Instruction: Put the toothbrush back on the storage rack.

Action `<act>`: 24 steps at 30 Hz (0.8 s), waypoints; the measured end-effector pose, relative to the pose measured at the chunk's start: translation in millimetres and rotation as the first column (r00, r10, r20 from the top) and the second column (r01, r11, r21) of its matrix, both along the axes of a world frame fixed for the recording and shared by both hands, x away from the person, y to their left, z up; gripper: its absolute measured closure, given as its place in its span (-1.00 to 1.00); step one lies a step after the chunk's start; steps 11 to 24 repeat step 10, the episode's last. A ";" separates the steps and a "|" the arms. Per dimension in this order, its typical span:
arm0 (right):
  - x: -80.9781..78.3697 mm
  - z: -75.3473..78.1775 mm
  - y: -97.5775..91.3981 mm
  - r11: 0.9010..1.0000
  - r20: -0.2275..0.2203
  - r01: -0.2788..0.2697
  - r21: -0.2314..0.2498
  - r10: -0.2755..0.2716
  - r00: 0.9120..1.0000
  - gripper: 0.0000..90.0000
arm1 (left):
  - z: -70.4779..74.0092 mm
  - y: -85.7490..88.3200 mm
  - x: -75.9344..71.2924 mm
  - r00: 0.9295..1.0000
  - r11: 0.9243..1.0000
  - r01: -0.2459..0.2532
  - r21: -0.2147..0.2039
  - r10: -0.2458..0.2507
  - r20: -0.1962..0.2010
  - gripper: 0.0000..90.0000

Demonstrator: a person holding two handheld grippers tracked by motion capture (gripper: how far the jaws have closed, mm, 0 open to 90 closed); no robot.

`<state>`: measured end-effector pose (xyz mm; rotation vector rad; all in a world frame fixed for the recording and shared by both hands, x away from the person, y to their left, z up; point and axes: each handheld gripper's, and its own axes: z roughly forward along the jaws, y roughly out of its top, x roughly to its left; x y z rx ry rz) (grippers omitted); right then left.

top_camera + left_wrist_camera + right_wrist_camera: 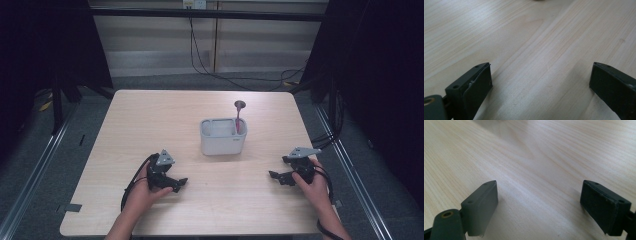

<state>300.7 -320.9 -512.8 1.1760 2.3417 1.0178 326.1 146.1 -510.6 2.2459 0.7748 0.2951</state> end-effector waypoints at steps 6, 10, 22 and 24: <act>0.6 -0.1 -0.2 1.000 0.001 0.002 -0.003 -0.002 1.000 -0.69 | 0.0 0.0 0.0 1.000 1.000 0.000 0.000 0.000 0.000 -0.91; 0.5 0.1 0.6 1.000 -0.005 0.011 0.000 -0.011 1.000 -0.70 | 0.0 0.0 0.0 1.000 1.000 -0.001 -0.001 0.001 0.000 -0.91; 0.5 0.1 0.6 1.000 -0.005 0.011 0.000 -0.011 1.000 -0.70 | 0.0 0.0 0.0 1.000 1.000 -0.001 -0.001 0.001 0.000 -0.91; 0.5 0.1 0.6 1.000 -0.005 0.011 0.000 -0.011 1.000 -0.70 | 0.0 0.0 0.0 1.000 1.000 -0.001 -0.001 0.001 0.000 -0.91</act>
